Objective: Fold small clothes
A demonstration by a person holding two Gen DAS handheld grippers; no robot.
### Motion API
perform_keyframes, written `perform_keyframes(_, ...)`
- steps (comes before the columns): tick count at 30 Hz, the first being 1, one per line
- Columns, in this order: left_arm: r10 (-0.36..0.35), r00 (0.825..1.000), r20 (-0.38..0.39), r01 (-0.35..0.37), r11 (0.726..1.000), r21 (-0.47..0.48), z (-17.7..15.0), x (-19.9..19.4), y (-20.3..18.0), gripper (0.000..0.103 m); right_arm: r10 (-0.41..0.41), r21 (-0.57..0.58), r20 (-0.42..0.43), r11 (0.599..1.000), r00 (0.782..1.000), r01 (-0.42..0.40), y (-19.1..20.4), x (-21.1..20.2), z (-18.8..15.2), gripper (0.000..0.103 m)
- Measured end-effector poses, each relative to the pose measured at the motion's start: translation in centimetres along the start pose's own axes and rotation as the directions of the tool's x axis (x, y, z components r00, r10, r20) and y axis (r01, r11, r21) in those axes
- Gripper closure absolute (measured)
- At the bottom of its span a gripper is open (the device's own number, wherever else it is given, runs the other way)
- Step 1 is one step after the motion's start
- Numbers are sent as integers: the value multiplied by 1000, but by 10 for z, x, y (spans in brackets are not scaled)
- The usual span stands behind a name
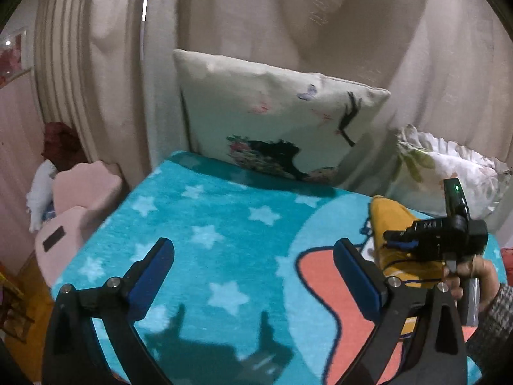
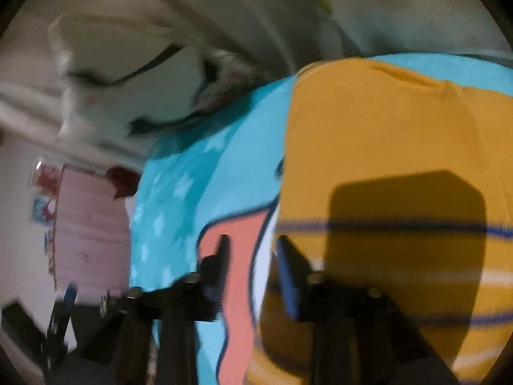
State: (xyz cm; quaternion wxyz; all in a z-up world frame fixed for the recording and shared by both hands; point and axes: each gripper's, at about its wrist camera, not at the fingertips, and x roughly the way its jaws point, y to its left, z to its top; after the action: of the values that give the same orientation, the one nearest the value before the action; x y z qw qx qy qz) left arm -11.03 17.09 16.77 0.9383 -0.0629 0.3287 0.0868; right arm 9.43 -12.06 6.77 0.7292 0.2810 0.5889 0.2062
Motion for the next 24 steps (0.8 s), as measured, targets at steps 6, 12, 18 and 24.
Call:
perform_keyframes(6, 4, 998, 70, -8, 999, 53, 5, -10, -2, 0, 1, 0, -11, 1000, 1000, -1, 14, -1, -14, 79)
perform_keyframes(12, -131, 990, -60, 134, 989, 60, 4, 15, -7, 0, 53, -24, -123, 998, 991, -57, 14, -1, -94, 78)
perform_keyframes(18, -225, 956, -186, 236, 971, 37, -6, 40, -18, 0, 48, 47, -164, 998, 985, -41, -2, -9, -161, 78)
perform_keyframes(24, -250, 936, -246, 273, 960, 61, -20, 51, -35, 0, -72, 6, 8, 997, 997, 72, 4, -77, -164, 75)
